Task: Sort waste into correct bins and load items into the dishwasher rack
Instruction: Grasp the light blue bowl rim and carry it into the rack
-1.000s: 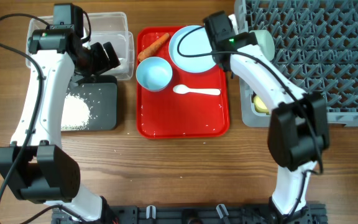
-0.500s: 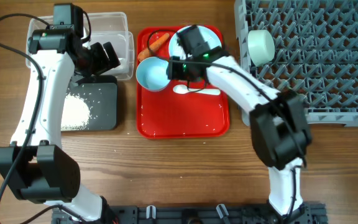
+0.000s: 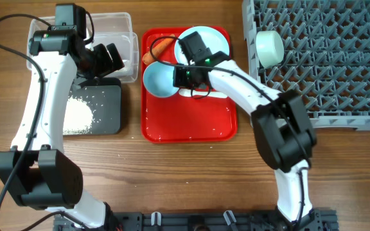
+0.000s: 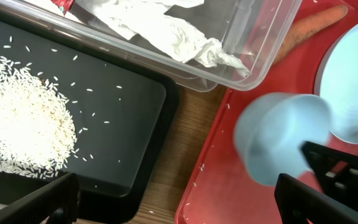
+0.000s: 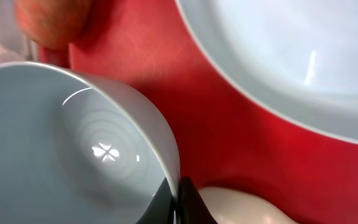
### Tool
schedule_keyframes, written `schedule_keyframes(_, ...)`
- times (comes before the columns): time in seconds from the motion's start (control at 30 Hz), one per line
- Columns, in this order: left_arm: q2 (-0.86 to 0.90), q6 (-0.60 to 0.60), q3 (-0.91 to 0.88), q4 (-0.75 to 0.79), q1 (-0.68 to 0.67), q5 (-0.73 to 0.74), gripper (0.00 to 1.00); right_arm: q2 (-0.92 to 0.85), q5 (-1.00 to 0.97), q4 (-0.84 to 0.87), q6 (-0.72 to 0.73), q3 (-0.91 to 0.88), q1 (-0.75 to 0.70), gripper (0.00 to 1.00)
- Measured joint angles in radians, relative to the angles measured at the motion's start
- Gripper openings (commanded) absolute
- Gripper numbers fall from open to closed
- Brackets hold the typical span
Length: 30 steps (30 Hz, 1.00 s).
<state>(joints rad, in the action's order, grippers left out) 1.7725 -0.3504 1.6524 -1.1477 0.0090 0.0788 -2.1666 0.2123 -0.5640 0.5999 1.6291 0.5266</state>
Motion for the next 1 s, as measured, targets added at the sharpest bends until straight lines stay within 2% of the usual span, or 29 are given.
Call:
schedule_keyframes(0.13,0.0,0.0,0.0,0.0,0.0,0.0,1.0,0.306,-0.142,-0.071,-0.03,-0.004,-0.122,0.04)
schedule_keyframes(0.23,0.0,0.0,0.0,0.0,0.0,0.0,1.0,0.498,-0.418,-0.173,-0.045,-0.002,-0.232,0.04)
schedule_keyframes(0.37,0.0,0.0,0.0,0.0,0.0,0.0,1.0,0.531,-0.841,-0.312,-0.064,0.0,-0.356,0.04)
schedule_keyframes(0.43,0.0,0.0,0.0,0.0,0.0,0.0,1.0,0.531,-0.987,-0.349,-0.072,0.0,-0.4,0.04)
schedule_keyframes(0.53,0.0,0.0,0.0,0.001,0.0,0.0,1.0,0.531,-1.082,-0.334,-0.167,-0.002,-0.448,0.04)
schedule_keyframes(0.67,0.0,0.0,0.0,0.001,0.0,-0.001,1.0,0.505,-1.125,-0.112,-0.438,-0.003,-0.467,0.04)
schedule_keyframes(0.83,0.0,0.0,0.0,0.0,0.0,-0.001,1.0,0.359,-1.152,0.053,-0.831,-0.004,-0.471,0.04)
schedule_keyframes(0.87,0.0,0.0,0.0,0.0,0.0,0.0,1.0,0.316,-1.183,0.132,-0.919,-0.005,-0.472,0.04)
schedule_keyframes(1.0,0.0,0.0,0.0,0.0,0.0,-0.003,1.0,0.218,-1.234,0.284,-1.154,-0.006,-0.502,0.04)
